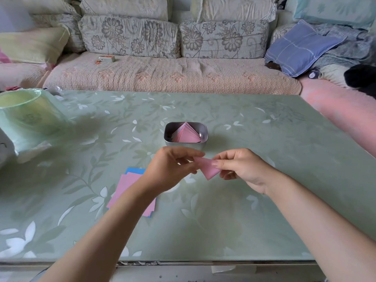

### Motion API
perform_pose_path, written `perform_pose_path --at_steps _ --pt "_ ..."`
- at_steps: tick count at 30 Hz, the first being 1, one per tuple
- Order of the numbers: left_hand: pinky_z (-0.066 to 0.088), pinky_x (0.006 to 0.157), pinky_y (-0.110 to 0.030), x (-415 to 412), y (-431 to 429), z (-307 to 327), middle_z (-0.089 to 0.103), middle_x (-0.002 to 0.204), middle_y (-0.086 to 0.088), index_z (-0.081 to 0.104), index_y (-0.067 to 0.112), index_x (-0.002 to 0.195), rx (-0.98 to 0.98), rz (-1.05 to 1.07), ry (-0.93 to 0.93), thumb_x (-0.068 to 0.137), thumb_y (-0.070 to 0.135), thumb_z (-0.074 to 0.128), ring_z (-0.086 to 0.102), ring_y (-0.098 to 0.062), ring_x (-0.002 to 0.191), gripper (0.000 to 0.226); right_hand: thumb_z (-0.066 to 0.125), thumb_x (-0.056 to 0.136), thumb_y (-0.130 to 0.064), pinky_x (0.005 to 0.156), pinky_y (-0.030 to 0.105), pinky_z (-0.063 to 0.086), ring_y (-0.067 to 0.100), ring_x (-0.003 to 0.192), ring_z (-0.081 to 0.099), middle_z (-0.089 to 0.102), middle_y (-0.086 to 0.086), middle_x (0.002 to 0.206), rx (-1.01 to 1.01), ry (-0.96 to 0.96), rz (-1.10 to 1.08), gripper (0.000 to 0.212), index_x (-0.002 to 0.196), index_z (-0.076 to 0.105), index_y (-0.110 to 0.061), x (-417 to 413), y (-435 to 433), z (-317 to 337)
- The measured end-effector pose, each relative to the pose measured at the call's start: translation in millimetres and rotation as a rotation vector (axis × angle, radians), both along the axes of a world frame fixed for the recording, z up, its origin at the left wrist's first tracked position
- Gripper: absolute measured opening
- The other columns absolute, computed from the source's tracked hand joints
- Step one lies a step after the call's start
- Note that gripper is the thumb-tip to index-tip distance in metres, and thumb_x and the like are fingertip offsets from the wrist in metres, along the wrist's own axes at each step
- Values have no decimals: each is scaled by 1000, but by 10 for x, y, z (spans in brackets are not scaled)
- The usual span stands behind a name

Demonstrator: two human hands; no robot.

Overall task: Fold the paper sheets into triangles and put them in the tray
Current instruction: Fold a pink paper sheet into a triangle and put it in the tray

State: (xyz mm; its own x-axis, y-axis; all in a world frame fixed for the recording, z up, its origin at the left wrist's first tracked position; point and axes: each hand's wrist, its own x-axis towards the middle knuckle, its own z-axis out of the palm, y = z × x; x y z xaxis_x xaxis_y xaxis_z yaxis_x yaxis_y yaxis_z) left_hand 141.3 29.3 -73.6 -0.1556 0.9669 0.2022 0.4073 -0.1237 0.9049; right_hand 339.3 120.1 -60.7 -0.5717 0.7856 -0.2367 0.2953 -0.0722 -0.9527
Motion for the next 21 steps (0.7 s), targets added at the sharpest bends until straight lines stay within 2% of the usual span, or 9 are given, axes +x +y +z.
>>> perform_pose_path --at_steps 5,9,11,13,15,17,19,21 --pt "59 78 -29 -71 -39 45 76 78 3 76 35 93 -108 -125 -34 76 16 82 71 -14 67 26 73 87 -13 59 25 48 12 57 56 68 4 76 -163 -26 105 2 86 75 -14 54 47 0" --pt "54 69 -17 -57 -35 39 76 76 3 78 33 90 -122 -129 -45 72 18 85 64 -6 60 25 73 87 -13 56 22 40 9 56 54 67 0 72 -157 -76 141 6 83 76 -16 66 68 -12" --pt "48 68 -13 -55 -23 26 75 78 6 78 35 90 -115 -96 31 72 21 86 60 0 61 24 74 86 -14 57 24 34 8 57 53 67 -3 71 -106 -123 140 7 81 76 -18 65 75 -12" --pt "46 68 -12 -43 -19 4 74 80 14 78 38 89 -135 -70 87 72 29 86 57 2 64 21 76 85 -16 56 22 34 7 58 53 67 -6 71 -24 -181 131 6 80 75 -19 59 72 -14" --pt "48 69 -21 -14 -12 -32 74 82 15 79 39 89 -173 -40 121 71 36 85 56 -4 65 19 77 84 -15 56 16 40 6 59 54 68 -7 69 37 -201 115 6 79 75 -18 46 66 -39" --pt "49 64 -25 16 1 -77 75 81 15 80 38 89 -208 -1 147 73 38 85 54 -13 63 17 78 84 -15 58 13 44 1 58 55 68 -10 66 100 -233 96 6 79 76 -18 25 60 -87" --pt "44 55 -14 53 18 -134 71 72 23 80 36 88 -234 36 166 76 34 83 51 1 54 13 78 83 -17 58 13 42 -4 55 54 68 -13 64 155 -285 84 8 76 76 -19 -11 45 -138" --pt "37 49 -4 94 35 -185 67 65 30 80 34 86 -261 80 190 77 29 81 53 10 52 10 79 81 -22 62 17 43 -3 59 56 71 -13 66 219 -345 62 9 73 75 -21 -52 34 -189"
